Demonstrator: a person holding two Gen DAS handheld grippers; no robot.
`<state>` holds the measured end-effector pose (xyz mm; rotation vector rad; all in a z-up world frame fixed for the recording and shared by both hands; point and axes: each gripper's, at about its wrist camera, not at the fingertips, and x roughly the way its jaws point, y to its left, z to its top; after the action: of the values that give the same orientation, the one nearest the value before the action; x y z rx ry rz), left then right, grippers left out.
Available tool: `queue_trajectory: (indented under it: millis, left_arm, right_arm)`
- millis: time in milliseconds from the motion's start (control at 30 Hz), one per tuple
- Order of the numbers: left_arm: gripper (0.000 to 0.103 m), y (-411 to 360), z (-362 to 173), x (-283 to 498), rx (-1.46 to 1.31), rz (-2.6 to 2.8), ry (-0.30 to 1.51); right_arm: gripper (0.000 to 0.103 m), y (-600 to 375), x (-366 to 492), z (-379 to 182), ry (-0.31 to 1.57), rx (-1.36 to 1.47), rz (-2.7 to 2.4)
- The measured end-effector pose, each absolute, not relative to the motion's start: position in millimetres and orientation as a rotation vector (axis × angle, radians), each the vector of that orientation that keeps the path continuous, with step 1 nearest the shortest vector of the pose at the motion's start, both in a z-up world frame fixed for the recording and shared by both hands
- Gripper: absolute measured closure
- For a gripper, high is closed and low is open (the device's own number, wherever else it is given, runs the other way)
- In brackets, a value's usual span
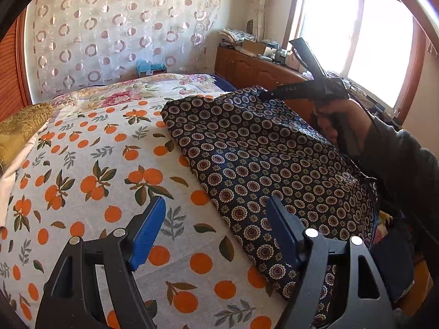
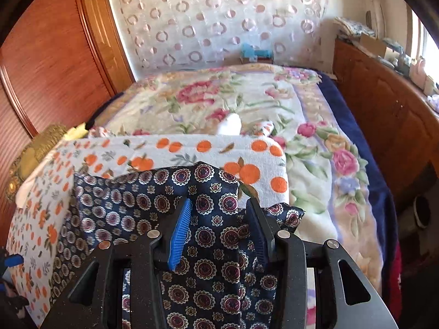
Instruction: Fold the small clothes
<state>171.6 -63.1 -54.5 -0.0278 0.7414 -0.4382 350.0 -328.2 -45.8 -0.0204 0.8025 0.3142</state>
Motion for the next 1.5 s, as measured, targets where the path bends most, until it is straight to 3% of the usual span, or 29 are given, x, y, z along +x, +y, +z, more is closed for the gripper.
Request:
queue_trajectory:
  millis: [67,167,267,400,500,633,667,967,1100,1167,1267,1367,1400,1500]
  left_arm:
    - [0.027,-63,-56,170,-0.027,-0.440,0.742]
    - [0.027,-62,-59,170,-0.032,-0.439,0.748]
    - [0.027,-62,-62,168,-0.036,-0.436,0.756]
    - [0.027,-65,-64,166,-0.038,-0.448,0.768]
    - [0.027,-72,-68,158,-0.018,-0.464,0.781]
    - [0.027,-80,-72,142,-0.018,-0.502,0.811]
    - [0.027,-82,-73,139,-0.019,-0.516,0.819]
    - [0.042,-100,-80,105,-0.009,-0.593,0.898]
    - [0.042,-106,-84,91,0.002,-0.597,0.922]
    - [0.052,-110,-84,85,0.011,-0.604,0.925]
    - [0.056,-117,-85,79,0.024,-0.609,0.920]
    - [0.075,-121,-86,77,0.029,-0.607,0.922]
    - [0.091,-123,-86,78,0.031,-0.609,0.925]
    - [0.098,-123,-79,78,0.040,-0.637,0.901]
  right_arm:
    - [0.093,-327,351,-44,0.793,-0.022,0.328]
    - [0.101,-322,340,-34,0.730,-0.030,0.353]
    - [0.102,-327,332,-22,0.660,-0.049,0.233]
    - [0.101,-337,334,-22,0.710,-0.047,0.141]
    - [0.082,-337,317,-19,0.744,-0.100,0.135]
    - [0.044,-344,247,-16,0.708,-0.142,0.201]
    - [0.041,-347,228,-20,0.712,-0.150,0.214]
    - [0.041,-400,88,-77,0.815,-0.023,0.213]
    - [0.041,-407,58,-69,0.760,0.007,0.216]
    - [0.041,-407,46,-67,0.738,0.023,0.229]
    - [0.041,-408,20,-62,0.705,0.025,0.247]
    - [0.041,-407,8,-64,0.689,0.017,0.248]
    - [0.041,-408,4,-65,0.688,0.018,0.248]
    - [0.041,-406,7,-73,0.695,0.026,0.234]
